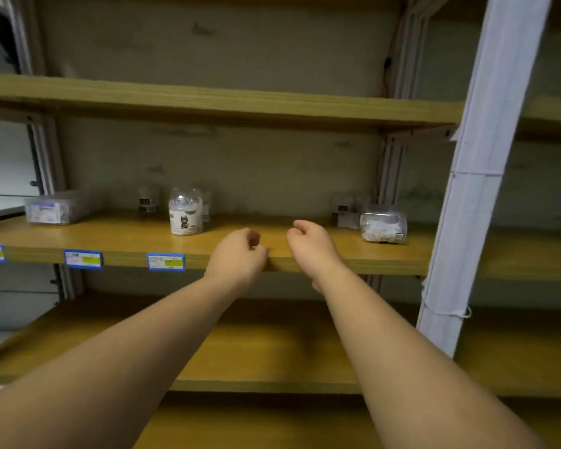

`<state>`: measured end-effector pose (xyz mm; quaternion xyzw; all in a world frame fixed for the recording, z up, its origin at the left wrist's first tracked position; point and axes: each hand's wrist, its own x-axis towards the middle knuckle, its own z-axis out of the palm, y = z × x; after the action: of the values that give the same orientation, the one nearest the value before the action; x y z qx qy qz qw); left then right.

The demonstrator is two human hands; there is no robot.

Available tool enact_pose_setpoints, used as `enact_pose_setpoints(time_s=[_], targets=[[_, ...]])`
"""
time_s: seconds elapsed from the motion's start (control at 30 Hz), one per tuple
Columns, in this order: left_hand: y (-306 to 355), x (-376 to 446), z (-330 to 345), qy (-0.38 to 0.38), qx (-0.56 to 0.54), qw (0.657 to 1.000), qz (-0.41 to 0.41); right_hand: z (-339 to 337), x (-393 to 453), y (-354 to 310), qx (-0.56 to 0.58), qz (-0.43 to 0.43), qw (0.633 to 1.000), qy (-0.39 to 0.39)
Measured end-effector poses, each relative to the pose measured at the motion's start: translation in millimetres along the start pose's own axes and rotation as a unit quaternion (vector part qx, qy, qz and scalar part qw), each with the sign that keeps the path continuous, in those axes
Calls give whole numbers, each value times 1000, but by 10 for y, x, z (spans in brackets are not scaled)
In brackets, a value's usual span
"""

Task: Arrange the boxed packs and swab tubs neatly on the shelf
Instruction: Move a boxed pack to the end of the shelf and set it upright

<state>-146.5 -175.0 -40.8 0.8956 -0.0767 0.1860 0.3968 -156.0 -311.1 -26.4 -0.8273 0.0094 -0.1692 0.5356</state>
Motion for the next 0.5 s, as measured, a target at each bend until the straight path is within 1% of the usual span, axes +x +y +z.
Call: enact_pose_setpoints(time_s=[0.1,0.27,0.37,0.5], targets=[[-62,0,36,20,29,999,22,20,23,29,-20,-20,1000,4],[-67,-6,0,8,20,999,30,2,34,37,-19,-15,1000,-2],[-74,54,-43,-21,-8,1000,20,23,88,70,-5,-3,1000,10],[44,302,21,-75,16,997,27,-9,256,128,16,20,999,41]])
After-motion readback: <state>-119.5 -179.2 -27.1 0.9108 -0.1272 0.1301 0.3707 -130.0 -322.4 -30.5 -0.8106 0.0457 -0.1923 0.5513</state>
